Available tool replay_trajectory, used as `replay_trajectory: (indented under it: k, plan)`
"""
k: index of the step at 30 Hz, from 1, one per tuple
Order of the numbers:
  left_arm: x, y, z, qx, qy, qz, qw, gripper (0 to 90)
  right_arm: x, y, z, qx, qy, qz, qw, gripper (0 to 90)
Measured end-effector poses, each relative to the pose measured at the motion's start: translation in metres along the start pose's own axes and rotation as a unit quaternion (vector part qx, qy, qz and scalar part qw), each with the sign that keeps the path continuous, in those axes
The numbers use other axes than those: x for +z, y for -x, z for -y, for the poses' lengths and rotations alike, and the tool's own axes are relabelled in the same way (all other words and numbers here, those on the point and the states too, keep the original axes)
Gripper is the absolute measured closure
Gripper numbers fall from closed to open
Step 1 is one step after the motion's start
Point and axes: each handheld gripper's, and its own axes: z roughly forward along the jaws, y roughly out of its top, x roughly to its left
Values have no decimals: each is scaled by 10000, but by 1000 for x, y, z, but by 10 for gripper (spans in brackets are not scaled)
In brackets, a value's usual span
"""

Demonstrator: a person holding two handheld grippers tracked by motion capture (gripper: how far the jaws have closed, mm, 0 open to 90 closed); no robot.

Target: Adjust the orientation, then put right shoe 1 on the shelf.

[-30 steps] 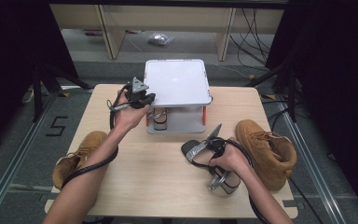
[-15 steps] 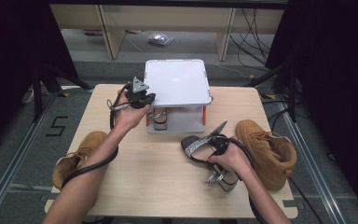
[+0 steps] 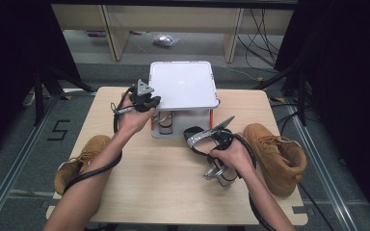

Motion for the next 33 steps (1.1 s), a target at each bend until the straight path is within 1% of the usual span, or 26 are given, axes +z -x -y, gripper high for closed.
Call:
replay_trajectory:
  k: [1,3,4,5,6,8,9,11,12,13,14,15,17,18,20,21,22,23,25,26,27,28,30,31,32,33]
  plan:
    - [0,0,0,3,-11,3,10000,900,0,1,-2,-133,31,74,9999,440]
    - [0,0,0,-2,-4,6,10000,900,1,1,-3,-141,121,41,9998,440]
    - [0,0,0,4,-6,-1,10000,900,2,0,-5,-37,62,132,9999,440]
    - [0,0,0,7,-8,-3,10000,900,2,-1,-7,-7,139,22,9999,440]
    - [0,0,0,6,-8,-1,10000,900,2,-1,-8,51,95,64,9999,440]
    - [0,0,0,-1,-3,8,10000,900,4,-1,-11,48,102,138,9998,440]
    - [0,0,0,-3,-5,0,10000,900,5,-1,-13,21,171,26,9998,440]
    - [1,1,1,-50,61,4,10000,900,6,-4,-15,193,182,-24,9996,440]
    - [1,1,1,-55,68,6,10000,900,7,-3,-16,128,186,16,9997,441]
    - [1,1,1,-67,72,14,10000,900,7,-4,-16,188,164,93,9996,441]
    - [0,0,0,-31,27,13,10000,900,8,-2,-17,85,194,65,9998,440]
    - [0,-1,0,-18,5,12,10000,900,9,-3,-18,144,259,22,9996,440]
    - [0,-1,0,-18,4,13,10000,900,9,-4,-20,257,222,48,9994,440]
    - [0,-1,0,-11,-2,10,10000,900,10,-4,-20,222,352,9,9991,440]
    - [0,0,0,-15,-3,5,10000,900,11,-4,-22,345,300,121,9989,440]
    - [0,0,0,-12,0,0,10000,900,12,-4,-22,328,383,62,9987,440]
    - [0,0,0,-60,41,0,10000,900,11,-4,-23,330,325,-13,9989,440]
    - [1,1,0,-79,54,-2,10000,900,10,-3,-24,355,302,58,9989,440]
    - [0,1,0,-88,49,-15,9999,900,11,-2,-24,394,348,78,9986,440]
    - [0,1,0,-72,46,-12,10000,900,12,-1,-25,357,400,83,9985,440]
    - [1,1,0,-62,62,19,10000,900,10,-3,-26,543,334,-14,9980,440]
    - [1,1,0,-54,70,23,10000,900,10,-1,-27,470,436,43,9979,440]
    - [1,-2,-1,155,49,-61,9999,900,11,0,-28,502,478,88,9976,441]
    - [1,-2,-1,169,53,-33,9998,900,11,-1,-29,570,443,15,9974,440]
    - [1,0,-1,46,98,-5,9999,900,11,-1,-30,573,518,26,9970,440]
    - [2,-1,-1,86,116,-11,9999,900,11,-2,-32,699,549,15,9960,440]
